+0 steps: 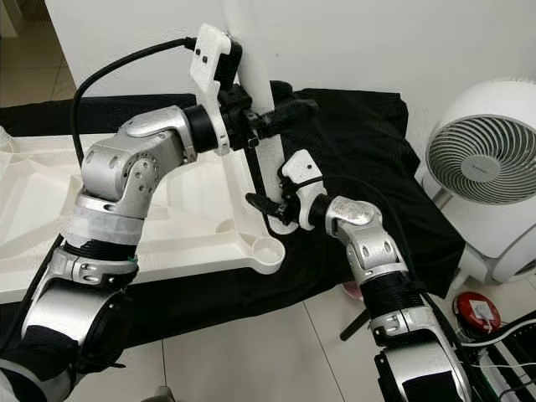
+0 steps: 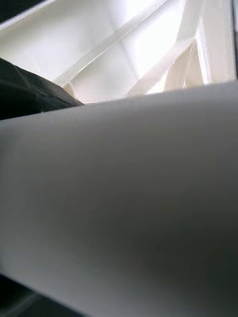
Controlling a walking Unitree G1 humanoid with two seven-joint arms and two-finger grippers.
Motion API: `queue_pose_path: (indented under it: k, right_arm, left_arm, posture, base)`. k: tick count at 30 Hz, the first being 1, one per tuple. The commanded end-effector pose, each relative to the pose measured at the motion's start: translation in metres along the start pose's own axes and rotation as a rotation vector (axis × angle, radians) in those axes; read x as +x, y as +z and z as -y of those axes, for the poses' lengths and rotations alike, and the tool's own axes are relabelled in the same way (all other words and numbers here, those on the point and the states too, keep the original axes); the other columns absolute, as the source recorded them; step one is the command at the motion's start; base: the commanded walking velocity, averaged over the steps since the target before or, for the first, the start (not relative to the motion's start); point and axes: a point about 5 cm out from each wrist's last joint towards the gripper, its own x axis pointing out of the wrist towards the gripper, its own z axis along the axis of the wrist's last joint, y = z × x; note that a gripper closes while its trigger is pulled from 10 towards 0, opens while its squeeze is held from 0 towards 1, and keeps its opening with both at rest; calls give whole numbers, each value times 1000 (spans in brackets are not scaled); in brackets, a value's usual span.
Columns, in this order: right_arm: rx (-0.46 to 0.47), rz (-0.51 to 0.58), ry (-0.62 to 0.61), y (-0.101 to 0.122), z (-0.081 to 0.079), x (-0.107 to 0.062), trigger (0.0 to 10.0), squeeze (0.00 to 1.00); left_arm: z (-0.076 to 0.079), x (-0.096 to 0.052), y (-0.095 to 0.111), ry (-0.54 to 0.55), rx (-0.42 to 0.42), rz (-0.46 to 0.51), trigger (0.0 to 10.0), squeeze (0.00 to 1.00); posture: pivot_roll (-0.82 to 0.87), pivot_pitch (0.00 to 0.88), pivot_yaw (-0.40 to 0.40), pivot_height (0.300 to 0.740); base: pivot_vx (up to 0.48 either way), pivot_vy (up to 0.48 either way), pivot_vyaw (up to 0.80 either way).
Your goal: Building children table
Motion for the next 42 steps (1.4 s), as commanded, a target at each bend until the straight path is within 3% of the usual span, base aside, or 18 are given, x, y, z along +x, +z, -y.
queue_pose_path:
  k: [1,3,5,6,22,23,24,25,29,33,37,41,42]
  right_arm:
    - [-6,61,-36,11,7,0,10000,0]
    - [-11,67,-40,12,9,-1,10000,0]
    - [-14,66,-38,12,9,-1,10000,0]
    - [-9,64,-42,10,9,0,10000,0]
    - [1,61,-52,9,8,5,10000,0]
    - [11,64,-64,9,9,5,10000,227]
    - [11,64,-64,9,9,5,10000,227]
    - [37,77,-76,10,10,6,10000,1000]
    - [56,99,-98,13,9,7,10000,1000]
    - [6,125,-195,20,7,13,10000,1000]
    - [-8,134,-242,23,7,16,10000,1000]
    - [-46,128,-332,26,5,23,10000,1000]
    - [-66,121,-417,29,5,30,10000,1000]
  left_arm:
    - [1,2,-1,-18,7,-9,10000,0]
    - [-1,0,-2,-12,4,-13,8157,0]
    - [-1,0,-2,-12,4,-13,8157,0]
    - [-2,0,1,-14,5,0,0,0]
    - [-11,-1,11,35,29,26,0,0]
    - [-13,0,13,54,35,23,3412,0]
    - [-13,0,13,54,35,23,3412,0]
    - [-16,2,15,81,35,21,10000,0]
    - [-20,5,20,145,49,19,10000,0]
    - [-30,9,27,290,86,29,10000,0]
    - [-33,10,30,339,96,35,10000,0]
    - [-36,13,32,413,163,18,10000,0]
    - [-37,15,34,466,224,-3,10000,0]
  posture:
    - [0,0,-52,740]
    - [2,0,-53,740]
    - [2,0,-53,740]
    - [5,0,-54,740]
    - [7,0,-58,740]
    - [6,0,-57,740]
    - [6,0,-57,740]
    - [5,0,-56,740]
    - [1,0,-53,740]
    - [-7,0,-51,740]
    - [-8,0,-52,740]
    - [-11,0,-47,740]
    - [-10,0,-44,740]
  base:
    - [0,0,0]
    - [0,0,0]
    - [0,0,0]
    - [0,0,0]
    - [0,0,0]
    - [0,0,0]
    - [0,0,0]
    - [0,0,0]
    - [0,0,0]
    - [0,0,0]
    - [0,0,0]
    - [0,0,0]
    - [0,0,0]
